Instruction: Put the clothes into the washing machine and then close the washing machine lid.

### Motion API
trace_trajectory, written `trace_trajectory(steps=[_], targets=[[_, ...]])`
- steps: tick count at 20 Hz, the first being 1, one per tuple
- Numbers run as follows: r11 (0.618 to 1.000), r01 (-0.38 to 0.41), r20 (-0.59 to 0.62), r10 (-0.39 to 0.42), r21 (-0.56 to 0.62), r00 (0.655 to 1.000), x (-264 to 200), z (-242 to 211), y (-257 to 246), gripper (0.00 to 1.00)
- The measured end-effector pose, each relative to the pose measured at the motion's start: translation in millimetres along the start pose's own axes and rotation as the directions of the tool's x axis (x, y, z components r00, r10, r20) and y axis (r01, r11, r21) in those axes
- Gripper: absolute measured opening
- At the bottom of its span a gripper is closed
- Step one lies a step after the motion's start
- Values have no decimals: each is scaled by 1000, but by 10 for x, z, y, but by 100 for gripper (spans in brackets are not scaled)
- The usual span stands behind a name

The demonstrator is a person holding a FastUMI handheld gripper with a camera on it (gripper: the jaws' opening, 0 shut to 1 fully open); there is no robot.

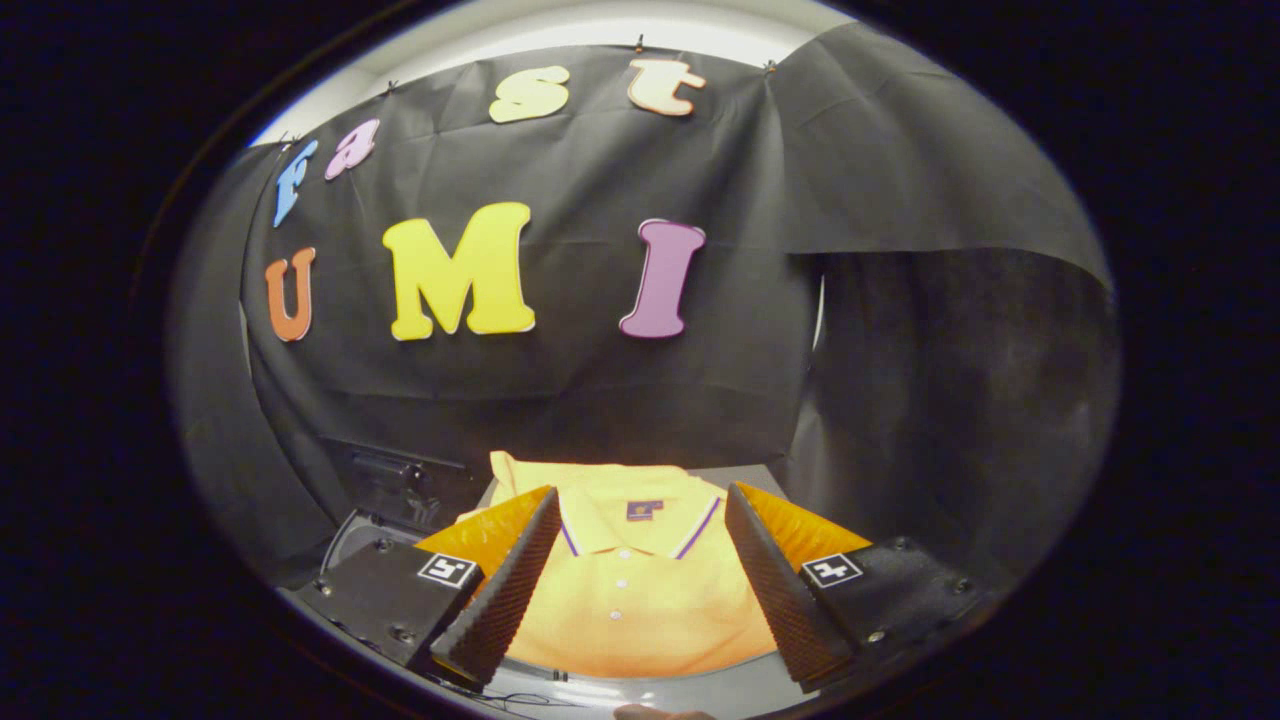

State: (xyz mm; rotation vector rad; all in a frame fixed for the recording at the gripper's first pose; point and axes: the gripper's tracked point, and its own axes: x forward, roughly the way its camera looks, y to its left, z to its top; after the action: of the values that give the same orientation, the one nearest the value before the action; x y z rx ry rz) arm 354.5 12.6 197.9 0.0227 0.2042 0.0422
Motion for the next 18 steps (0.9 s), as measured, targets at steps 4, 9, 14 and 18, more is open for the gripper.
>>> trace_trajectory(steps=[4, 9, 14, 18], targets=[[1000, -20, -104, 17, -24, 994, 412, -231, 100, 100], [1000, -24, -234, 18, -20, 972, 765, -592, 111, 100], [999, 11, -364, -24, -37, 931, 950, -1020, 1, 98], [999, 4, -401, -19, -38, 916, 949, -1120, 10, 90]])
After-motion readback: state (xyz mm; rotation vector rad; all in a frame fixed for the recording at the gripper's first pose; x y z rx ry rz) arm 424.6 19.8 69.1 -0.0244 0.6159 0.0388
